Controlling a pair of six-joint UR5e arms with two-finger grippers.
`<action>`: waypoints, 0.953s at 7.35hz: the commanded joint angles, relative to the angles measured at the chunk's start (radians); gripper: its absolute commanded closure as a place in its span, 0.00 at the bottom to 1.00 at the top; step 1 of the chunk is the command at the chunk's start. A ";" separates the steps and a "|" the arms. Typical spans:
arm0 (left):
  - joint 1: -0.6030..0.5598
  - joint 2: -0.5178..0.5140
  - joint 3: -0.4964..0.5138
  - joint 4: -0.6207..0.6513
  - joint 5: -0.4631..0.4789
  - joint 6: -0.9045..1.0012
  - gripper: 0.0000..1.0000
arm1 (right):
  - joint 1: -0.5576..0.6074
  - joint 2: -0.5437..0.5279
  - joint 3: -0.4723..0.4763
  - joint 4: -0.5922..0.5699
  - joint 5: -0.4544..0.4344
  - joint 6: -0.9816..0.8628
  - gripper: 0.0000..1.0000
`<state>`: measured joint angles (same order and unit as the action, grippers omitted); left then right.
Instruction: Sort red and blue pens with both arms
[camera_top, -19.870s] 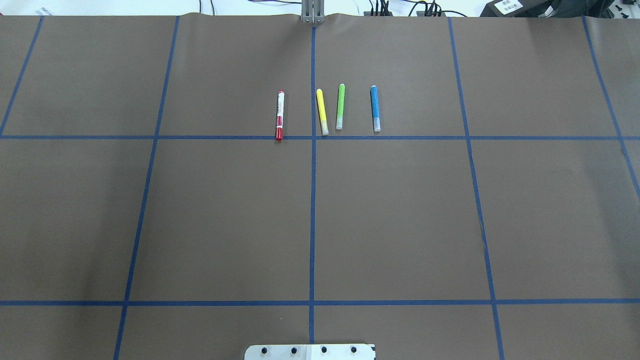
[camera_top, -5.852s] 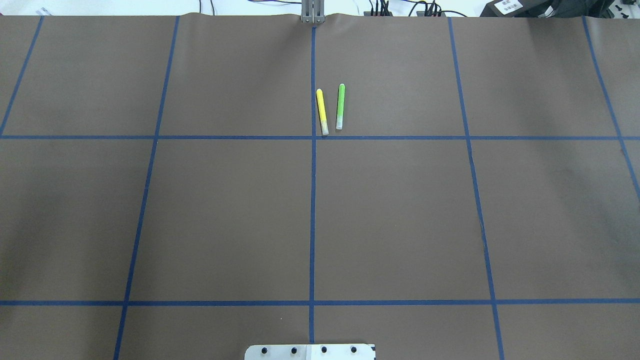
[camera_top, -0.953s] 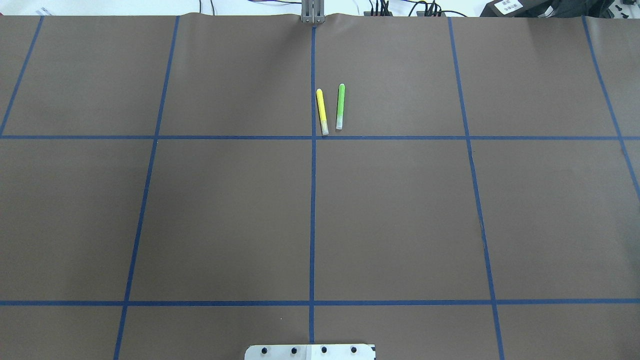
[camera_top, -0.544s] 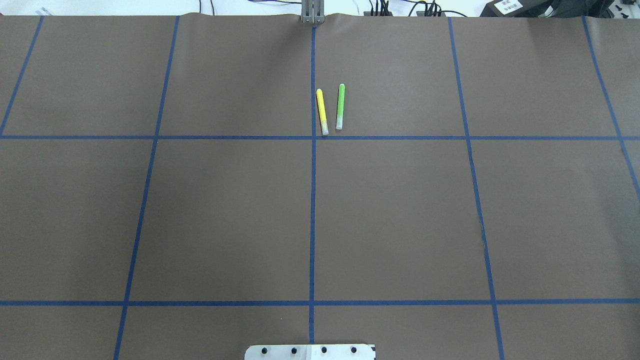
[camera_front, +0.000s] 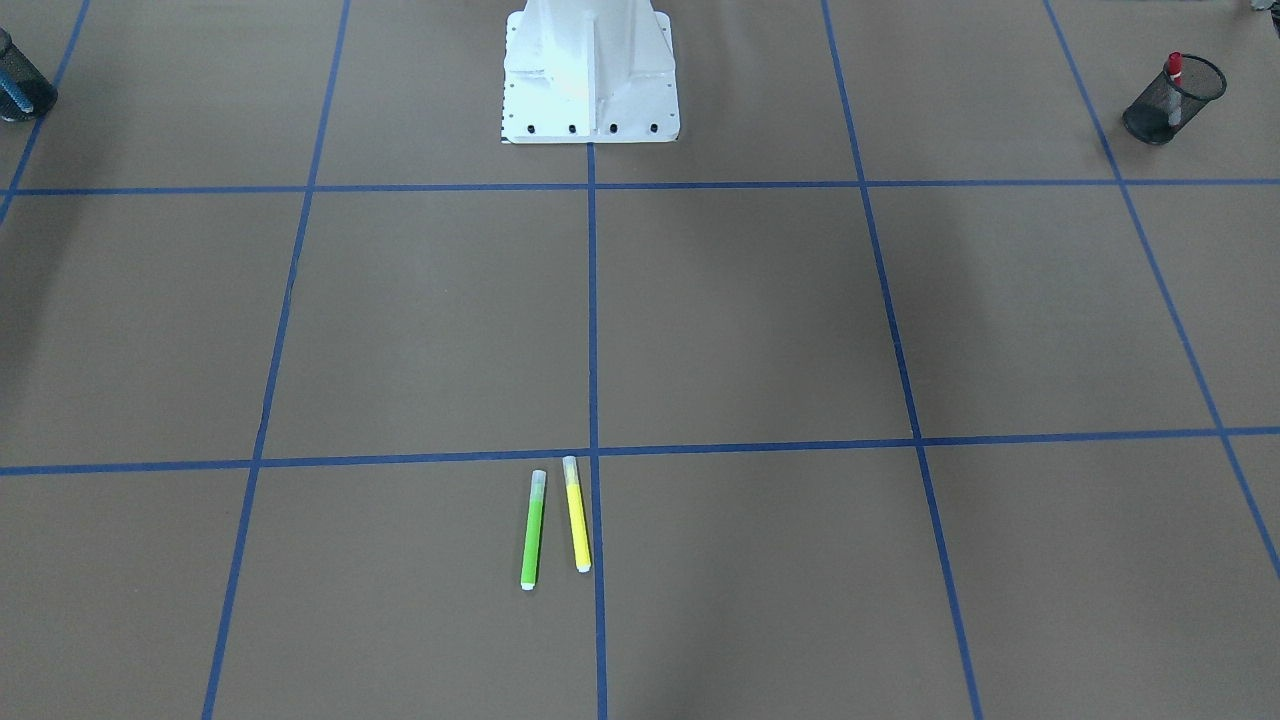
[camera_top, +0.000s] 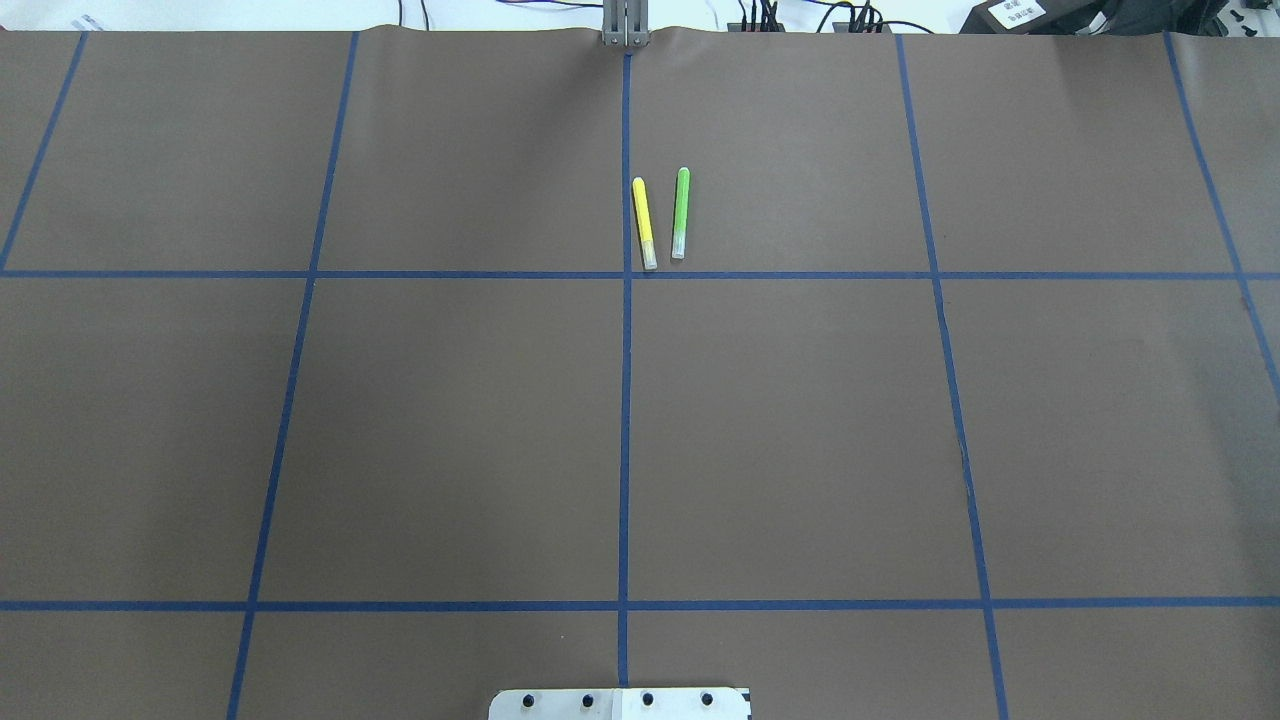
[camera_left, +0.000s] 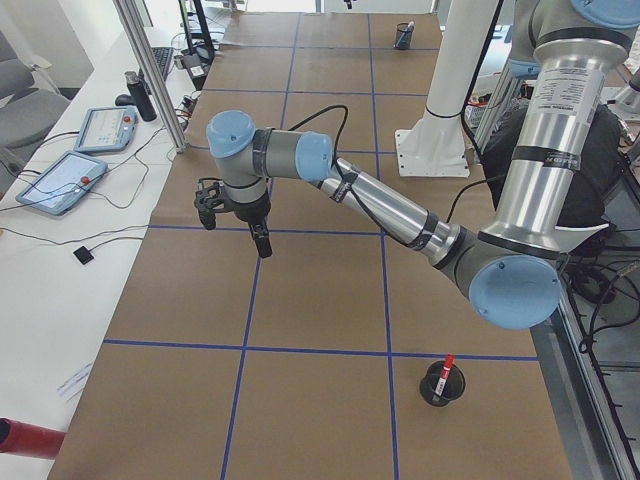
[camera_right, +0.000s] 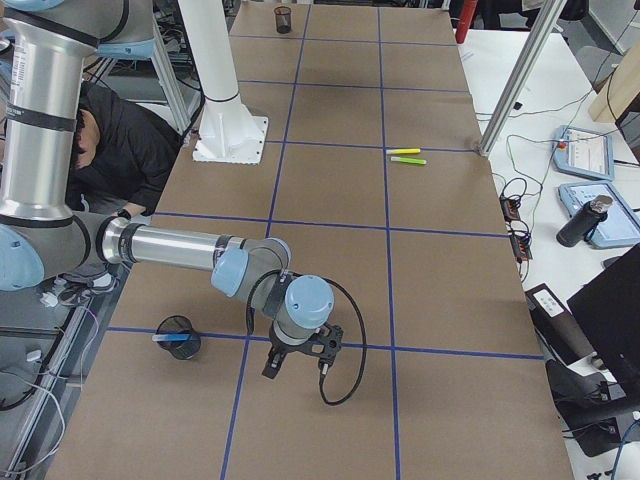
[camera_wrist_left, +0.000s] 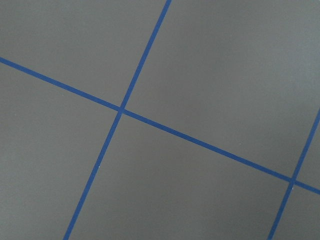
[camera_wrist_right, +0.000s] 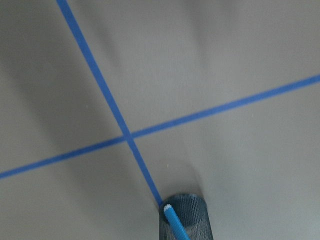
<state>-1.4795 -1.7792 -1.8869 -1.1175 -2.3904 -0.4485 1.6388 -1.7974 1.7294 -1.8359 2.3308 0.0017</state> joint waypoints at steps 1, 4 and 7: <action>0.053 0.001 0.027 -0.118 0.013 0.001 0.00 | 0.001 0.077 -0.027 0.268 0.012 0.226 0.00; 0.061 0.036 0.136 -0.399 0.110 0.002 0.00 | -0.066 0.191 -0.043 0.358 0.013 0.271 0.00; 0.059 0.072 0.146 -0.406 0.136 0.133 0.00 | -0.088 0.234 -0.048 0.392 0.015 0.303 0.00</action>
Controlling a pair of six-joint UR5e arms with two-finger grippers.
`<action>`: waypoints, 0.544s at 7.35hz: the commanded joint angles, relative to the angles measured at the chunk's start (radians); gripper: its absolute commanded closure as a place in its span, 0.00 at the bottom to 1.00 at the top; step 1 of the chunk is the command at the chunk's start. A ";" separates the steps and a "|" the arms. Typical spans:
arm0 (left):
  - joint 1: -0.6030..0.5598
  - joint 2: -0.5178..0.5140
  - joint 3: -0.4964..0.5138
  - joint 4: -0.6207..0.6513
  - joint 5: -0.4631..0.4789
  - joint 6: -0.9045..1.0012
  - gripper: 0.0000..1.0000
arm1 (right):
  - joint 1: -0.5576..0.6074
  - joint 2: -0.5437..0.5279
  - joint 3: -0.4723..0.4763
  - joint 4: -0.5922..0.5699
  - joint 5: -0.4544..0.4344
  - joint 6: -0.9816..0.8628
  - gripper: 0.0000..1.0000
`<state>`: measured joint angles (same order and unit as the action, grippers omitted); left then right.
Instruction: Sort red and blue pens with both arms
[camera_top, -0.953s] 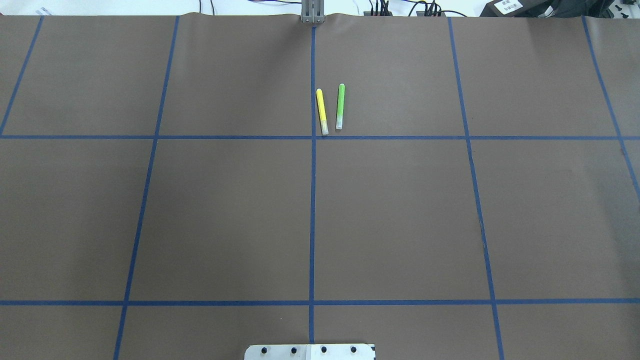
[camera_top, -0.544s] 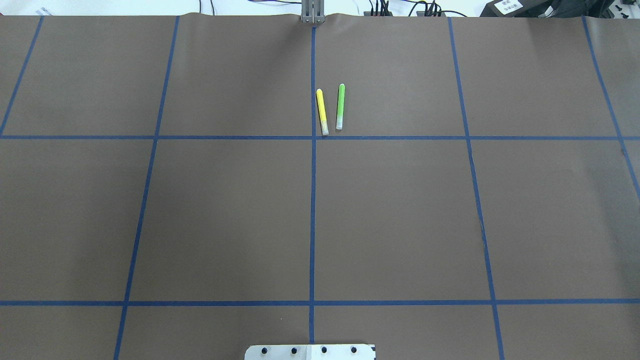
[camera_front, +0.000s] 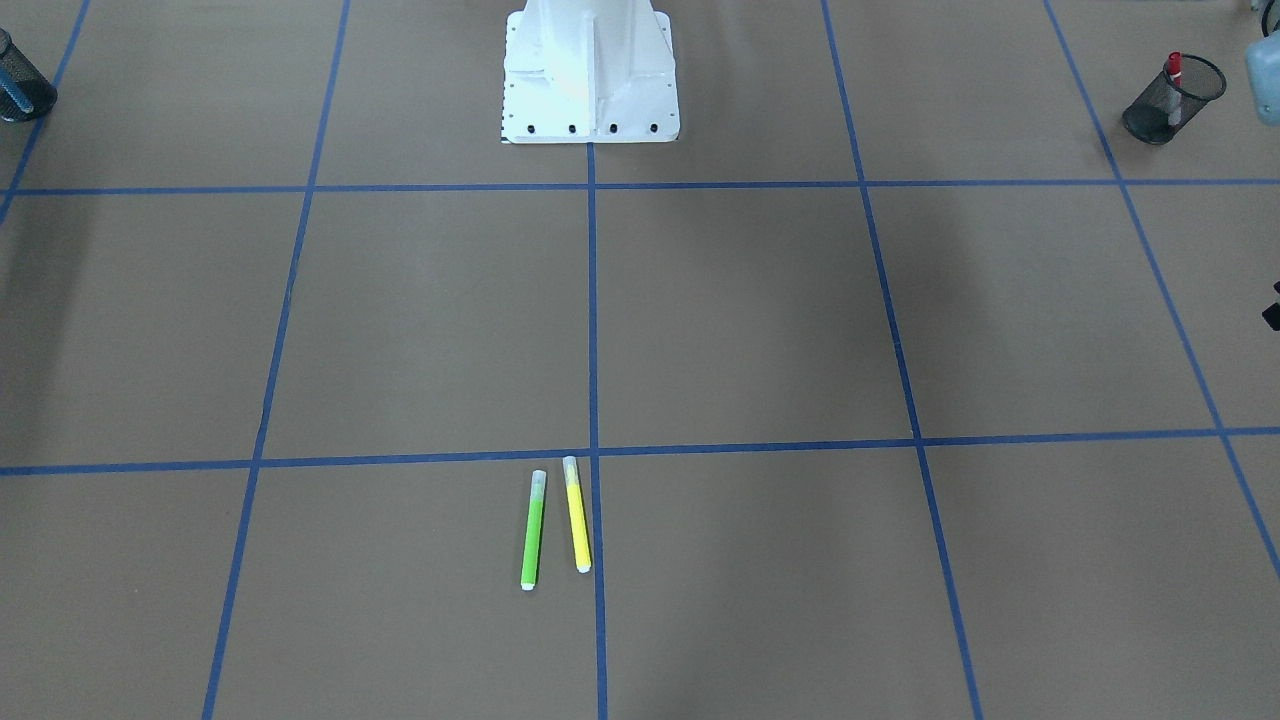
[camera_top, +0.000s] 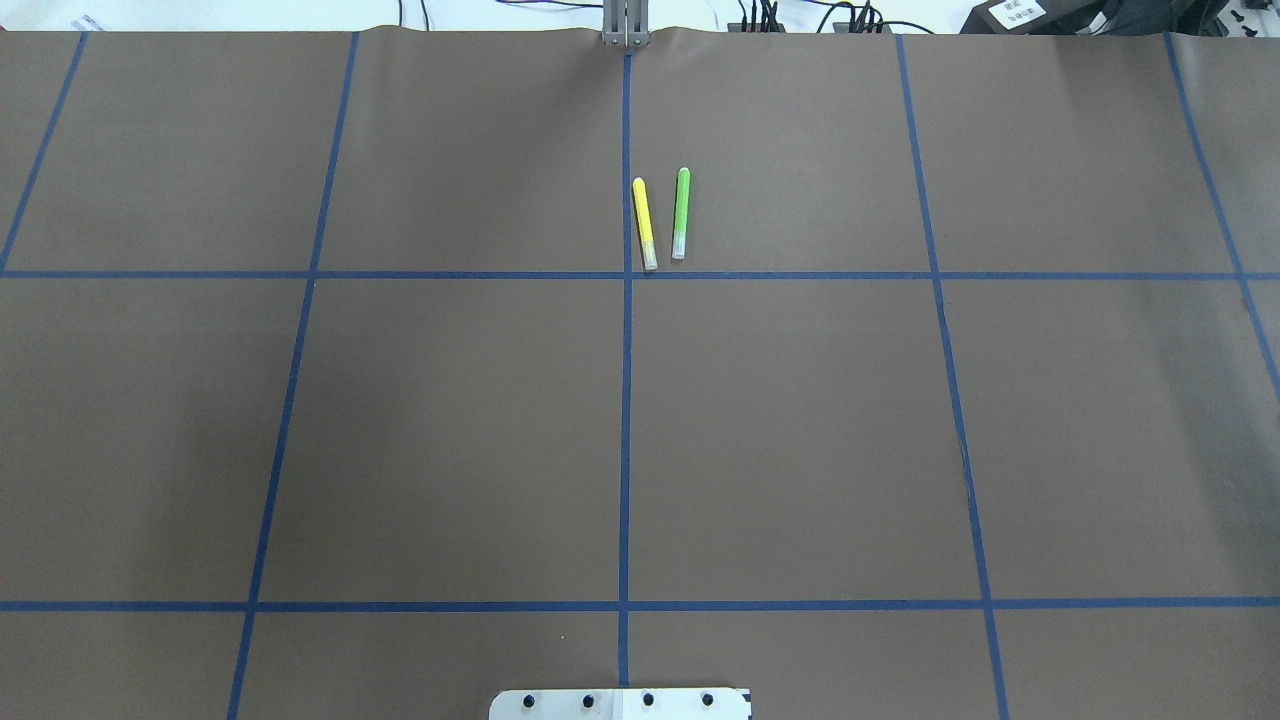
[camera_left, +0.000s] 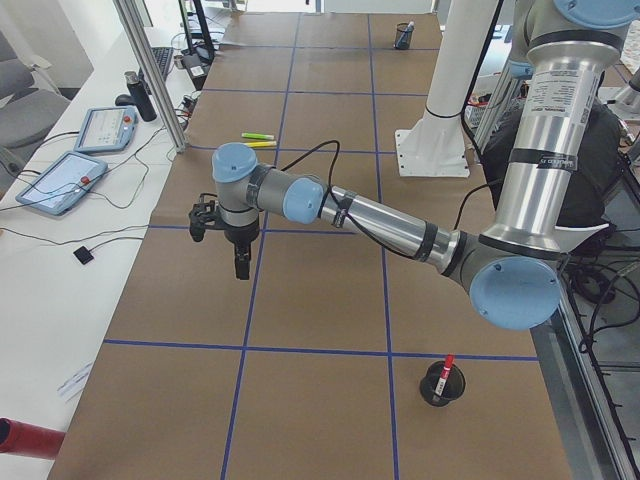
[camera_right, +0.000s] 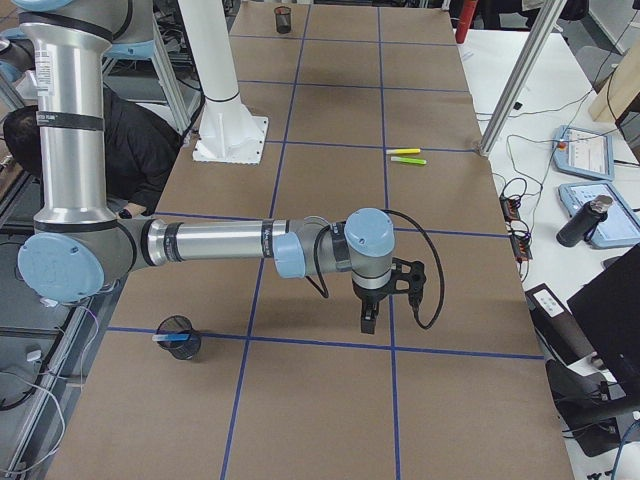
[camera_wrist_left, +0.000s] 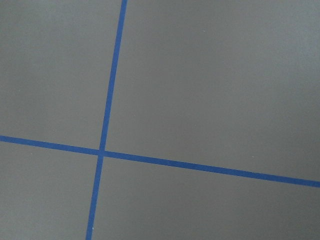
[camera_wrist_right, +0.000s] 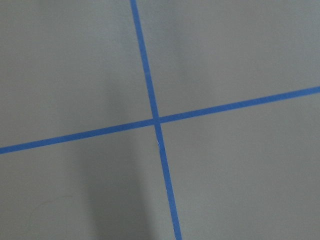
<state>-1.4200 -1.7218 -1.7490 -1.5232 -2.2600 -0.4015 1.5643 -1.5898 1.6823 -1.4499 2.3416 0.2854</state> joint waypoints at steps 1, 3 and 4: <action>-0.007 0.016 0.040 -0.005 0.005 0.157 0.00 | -0.033 0.054 -0.001 -0.003 0.008 0.073 0.00; -0.013 0.083 0.059 -0.052 0.004 0.208 0.00 | -0.090 0.076 0.002 0.006 0.013 0.229 0.00; -0.019 0.099 0.060 -0.084 -0.003 0.213 0.00 | -0.092 0.073 -0.001 0.006 0.013 0.219 0.00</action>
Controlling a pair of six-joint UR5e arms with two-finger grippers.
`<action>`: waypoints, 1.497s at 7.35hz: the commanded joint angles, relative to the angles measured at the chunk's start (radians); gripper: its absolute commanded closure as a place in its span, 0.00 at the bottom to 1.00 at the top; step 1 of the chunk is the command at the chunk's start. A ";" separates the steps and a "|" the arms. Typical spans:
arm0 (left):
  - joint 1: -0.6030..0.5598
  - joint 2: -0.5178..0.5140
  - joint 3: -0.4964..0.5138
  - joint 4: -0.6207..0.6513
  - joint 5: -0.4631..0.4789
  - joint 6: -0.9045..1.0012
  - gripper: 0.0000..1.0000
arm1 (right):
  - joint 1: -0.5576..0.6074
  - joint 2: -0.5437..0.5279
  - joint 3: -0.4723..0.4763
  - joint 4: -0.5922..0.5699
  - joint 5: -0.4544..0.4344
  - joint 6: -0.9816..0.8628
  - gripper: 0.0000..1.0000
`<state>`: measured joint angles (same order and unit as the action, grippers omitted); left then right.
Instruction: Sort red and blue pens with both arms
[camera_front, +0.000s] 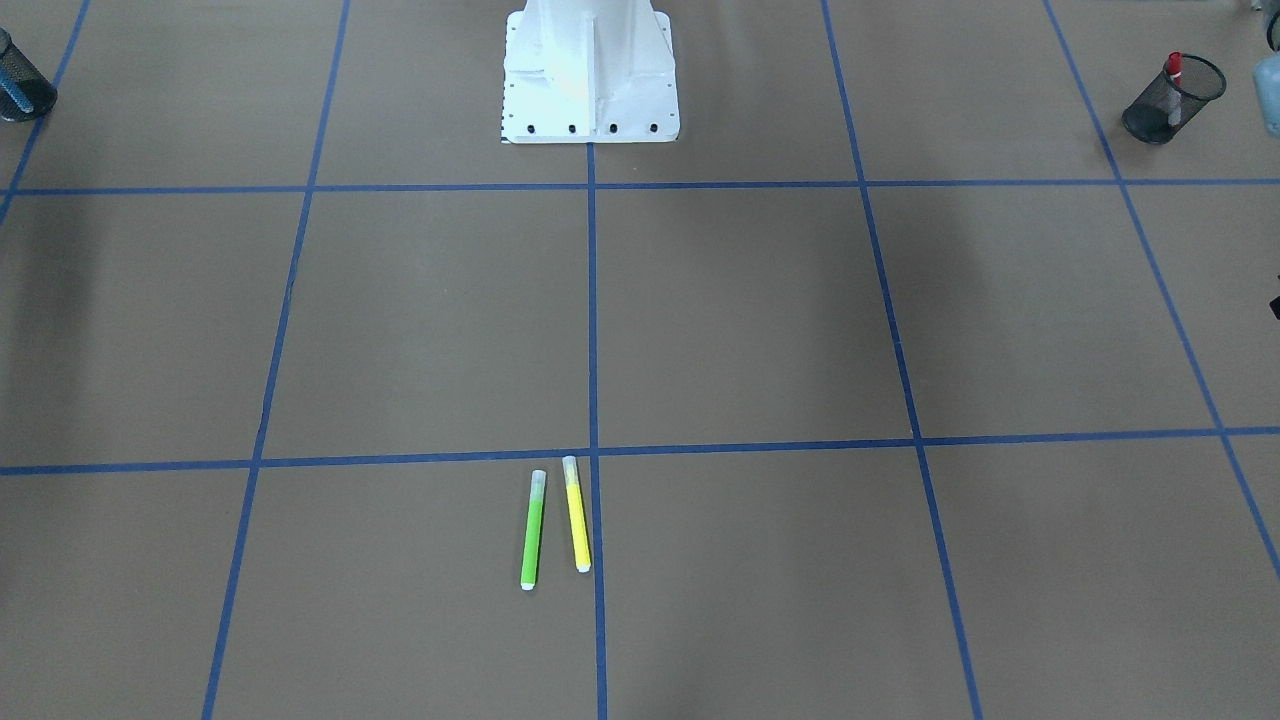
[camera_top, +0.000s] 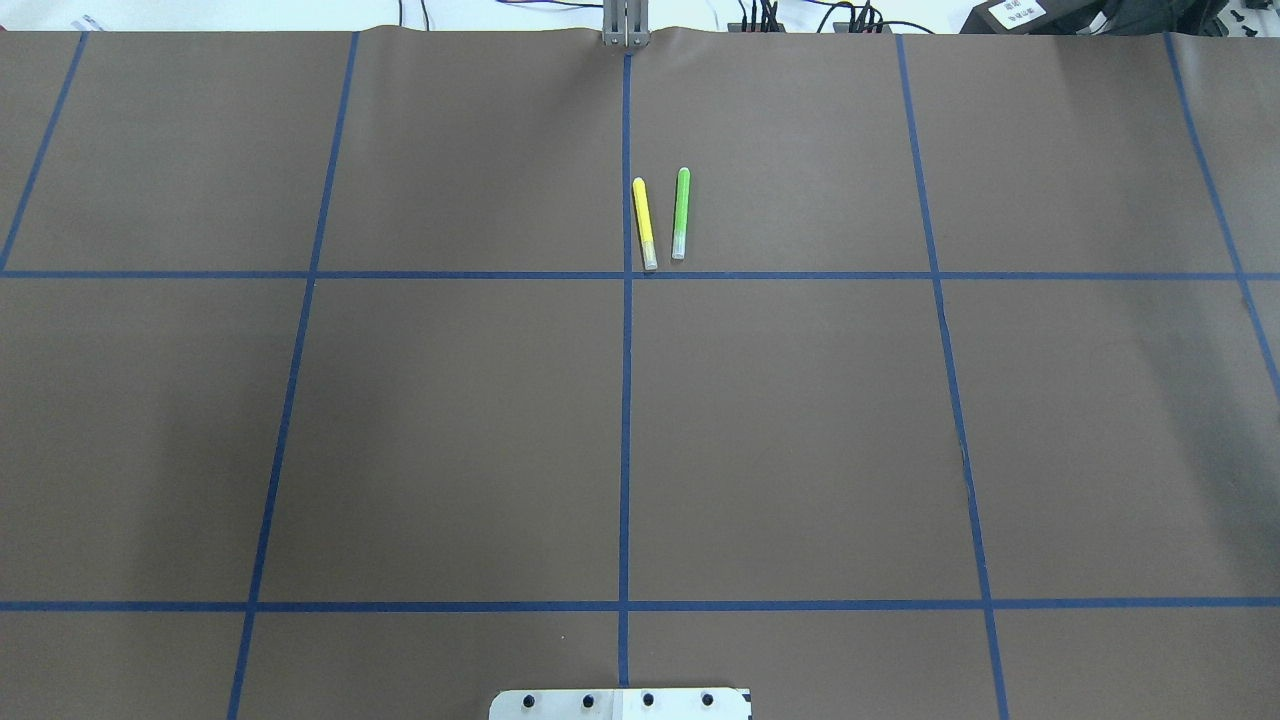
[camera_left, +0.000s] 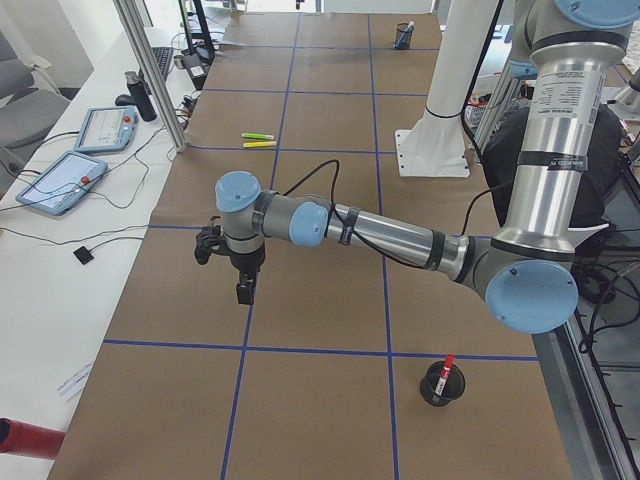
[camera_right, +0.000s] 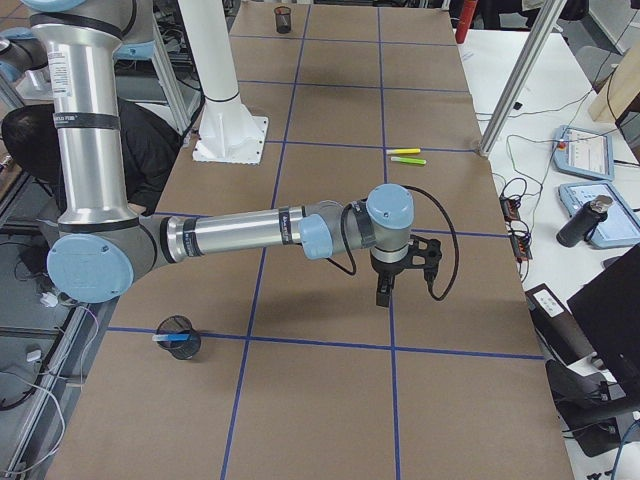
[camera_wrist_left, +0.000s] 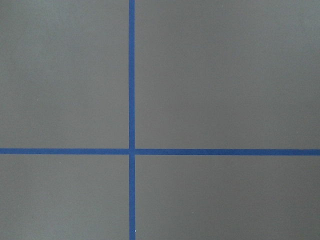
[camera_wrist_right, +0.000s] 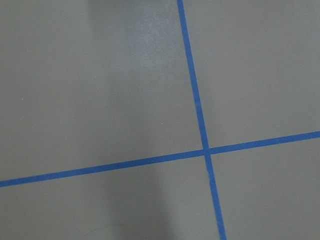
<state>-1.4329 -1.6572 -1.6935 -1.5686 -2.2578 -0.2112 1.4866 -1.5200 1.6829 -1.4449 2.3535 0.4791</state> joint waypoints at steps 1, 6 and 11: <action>-0.011 0.081 0.003 -0.065 -0.006 0.050 0.00 | -0.014 -0.009 -0.017 0.000 0.001 0.016 0.00; -0.106 0.097 0.006 -0.033 -0.074 0.124 0.00 | 0.018 -0.069 -0.055 -0.003 0.006 -0.206 0.00; -0.107 0.076 0.043 -0.024 -0.077 0.125 0.00 | 0.024 -0.069 -0.052 -0.003 0.006 -0.206 0.00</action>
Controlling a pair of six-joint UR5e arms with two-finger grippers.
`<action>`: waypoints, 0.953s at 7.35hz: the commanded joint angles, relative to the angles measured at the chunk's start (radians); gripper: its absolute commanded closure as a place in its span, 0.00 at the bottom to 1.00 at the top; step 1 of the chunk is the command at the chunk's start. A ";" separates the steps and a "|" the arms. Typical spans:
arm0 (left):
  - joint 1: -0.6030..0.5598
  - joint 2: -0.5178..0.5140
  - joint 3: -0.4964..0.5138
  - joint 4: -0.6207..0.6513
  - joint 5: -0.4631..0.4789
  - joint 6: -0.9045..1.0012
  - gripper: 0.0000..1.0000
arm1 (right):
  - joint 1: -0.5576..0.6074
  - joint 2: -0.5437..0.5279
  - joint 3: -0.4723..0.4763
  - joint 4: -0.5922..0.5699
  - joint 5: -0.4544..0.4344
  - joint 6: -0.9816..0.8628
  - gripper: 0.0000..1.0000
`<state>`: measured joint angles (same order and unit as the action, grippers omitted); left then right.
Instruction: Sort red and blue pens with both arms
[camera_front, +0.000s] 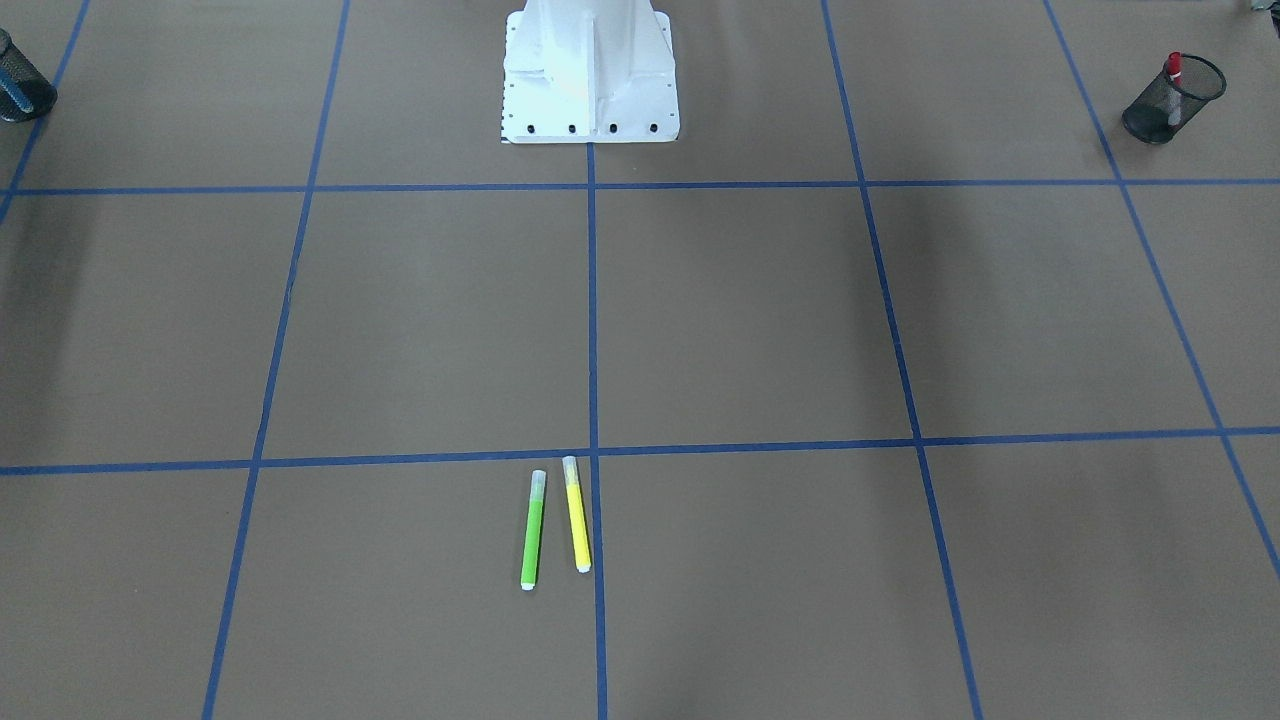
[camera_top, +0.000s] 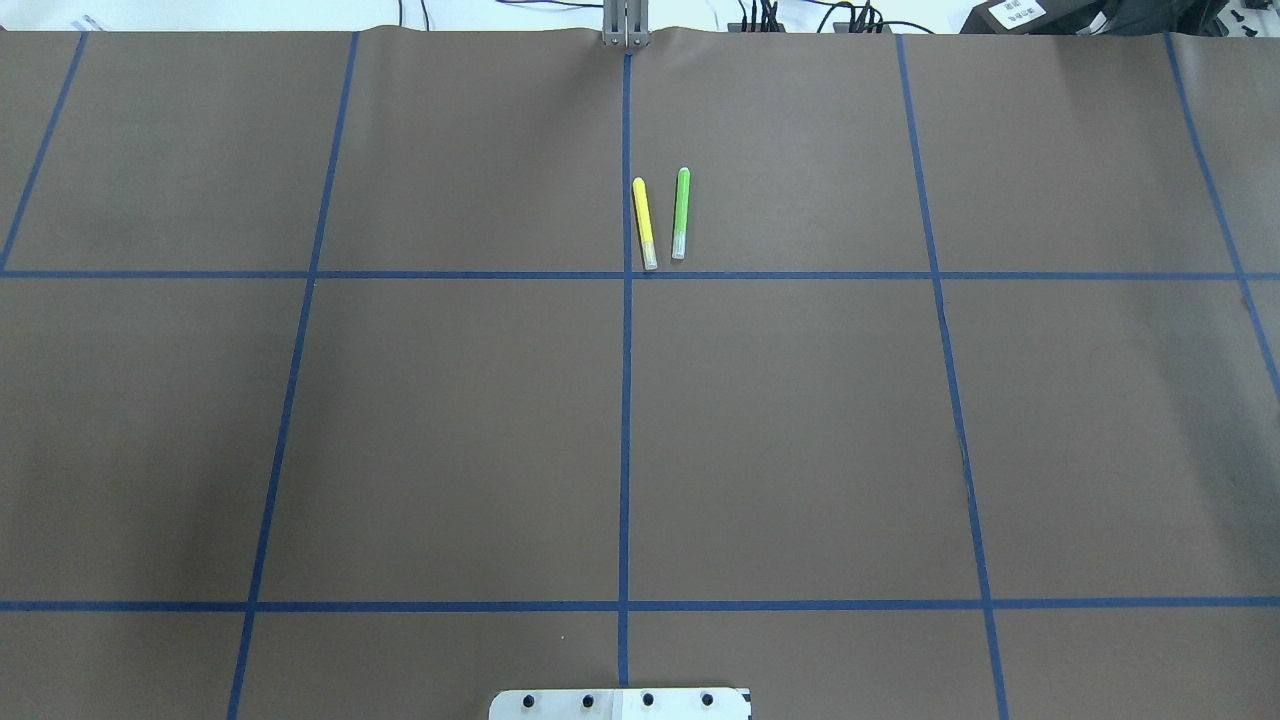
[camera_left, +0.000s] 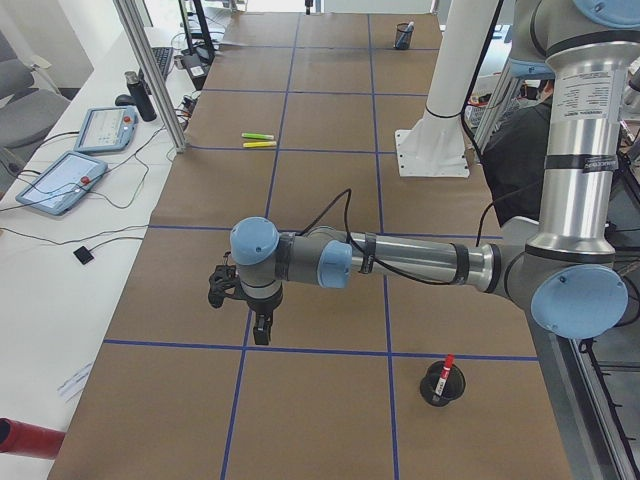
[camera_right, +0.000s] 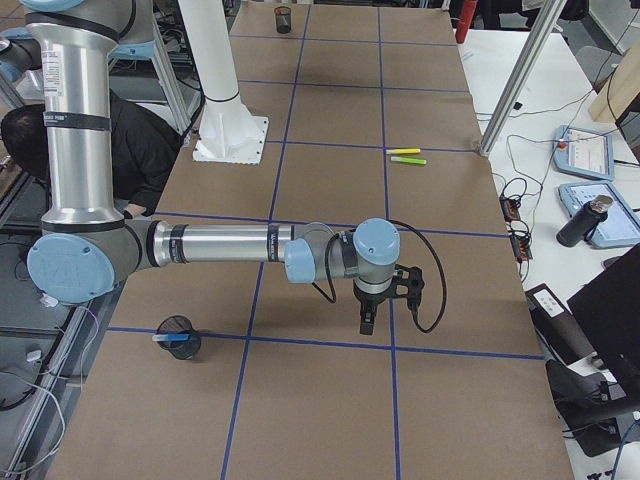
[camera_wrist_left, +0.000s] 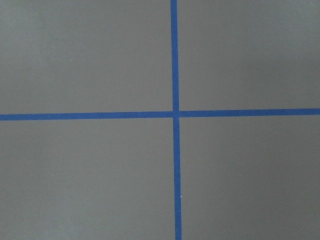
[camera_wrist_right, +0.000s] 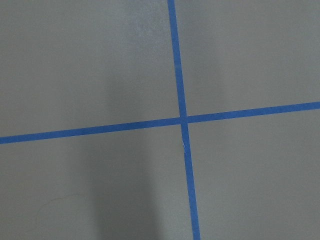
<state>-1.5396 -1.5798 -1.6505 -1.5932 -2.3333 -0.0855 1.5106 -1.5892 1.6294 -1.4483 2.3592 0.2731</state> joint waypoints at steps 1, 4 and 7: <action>0.000 -0.002 -0.002 0.001 -0.001 0.000 0.00 | 0.000 -0.002 0.001 0.000 0.000 0.000 0.00; 0.000 -0.002 0.002 -0.007 -0.001 0.000 0.00 | 0.000 -0.003 0.000 0.000 0.000 0.001 0.00; 0.000 0.000 0.002 -0.013 -0.003 0.000 0.00 | 0.000 -0.003 0.000 0.000 0.000 0.001 0.00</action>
<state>-1.5401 -1.5813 -1.6484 -1.6039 -2.3357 -0.0859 1.5110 -1.5912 1.6291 -1.4481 2.3592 0.2745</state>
